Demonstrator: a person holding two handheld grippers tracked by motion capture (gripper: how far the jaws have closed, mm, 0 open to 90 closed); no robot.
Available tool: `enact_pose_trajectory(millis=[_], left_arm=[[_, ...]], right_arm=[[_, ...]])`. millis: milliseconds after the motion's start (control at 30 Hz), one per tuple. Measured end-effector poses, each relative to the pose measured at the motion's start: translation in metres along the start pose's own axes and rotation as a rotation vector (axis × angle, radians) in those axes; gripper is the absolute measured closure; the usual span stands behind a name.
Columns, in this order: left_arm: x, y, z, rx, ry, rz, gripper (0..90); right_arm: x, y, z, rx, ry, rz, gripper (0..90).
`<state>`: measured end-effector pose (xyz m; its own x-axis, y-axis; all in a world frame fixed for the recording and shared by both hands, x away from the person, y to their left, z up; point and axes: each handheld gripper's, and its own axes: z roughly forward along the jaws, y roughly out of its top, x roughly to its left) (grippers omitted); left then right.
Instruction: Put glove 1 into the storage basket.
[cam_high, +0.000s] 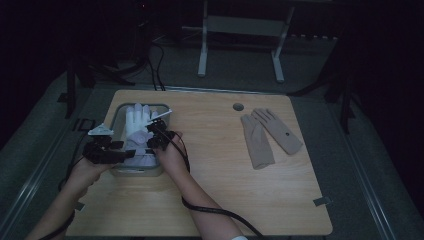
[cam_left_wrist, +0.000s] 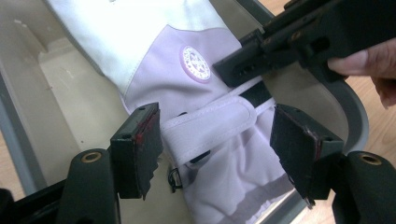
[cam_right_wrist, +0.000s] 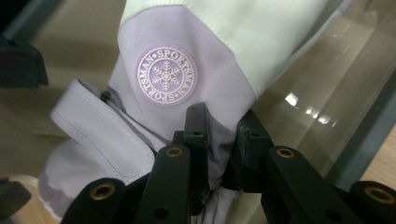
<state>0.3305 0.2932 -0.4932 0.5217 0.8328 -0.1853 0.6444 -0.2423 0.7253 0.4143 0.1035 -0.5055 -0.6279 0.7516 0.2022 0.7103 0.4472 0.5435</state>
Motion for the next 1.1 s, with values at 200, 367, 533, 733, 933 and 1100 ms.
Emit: enact_pose_trajectory(millis=[200,367,533,733,933,1100], left_arm=[[0.0,-0.004,0.003,-0.047,-0.019,-0.02,26.6],[-0.005,-0.003,-0.004,-0.122,0.017,-0.005,24.6],[-0.017,-0.002,-0.006,-0.181,0.053,0.02,16.4],[-0.035,0.0,0.004,-0.193,0.034,0.061,16.1],[-0.054,0.005,0.013,-0.19,-0.008,0.087,16.1],[-0.07,0.009,0.017,-0.202,-0.04,0.109,16.1]], right_arm=[[0.001,0.003,0.0,0.016,-0.007,-0.01,68.8],[-0.005,0.004,-0.021,-0.091,0.071,-0.032,48.0],[-0.01,0.004,-0.056,-0.183,0.101,-0.101,34.9],[-0.023,-0.002,-0.07,-0.18,0.102,-0.147,21.6],[-0.035,-0.014,-0.078,-0.163,0.113,-0.183,17.2],[-0.051,-0.026,-0.085,-0.166,0.111,-0.174,17.1]])
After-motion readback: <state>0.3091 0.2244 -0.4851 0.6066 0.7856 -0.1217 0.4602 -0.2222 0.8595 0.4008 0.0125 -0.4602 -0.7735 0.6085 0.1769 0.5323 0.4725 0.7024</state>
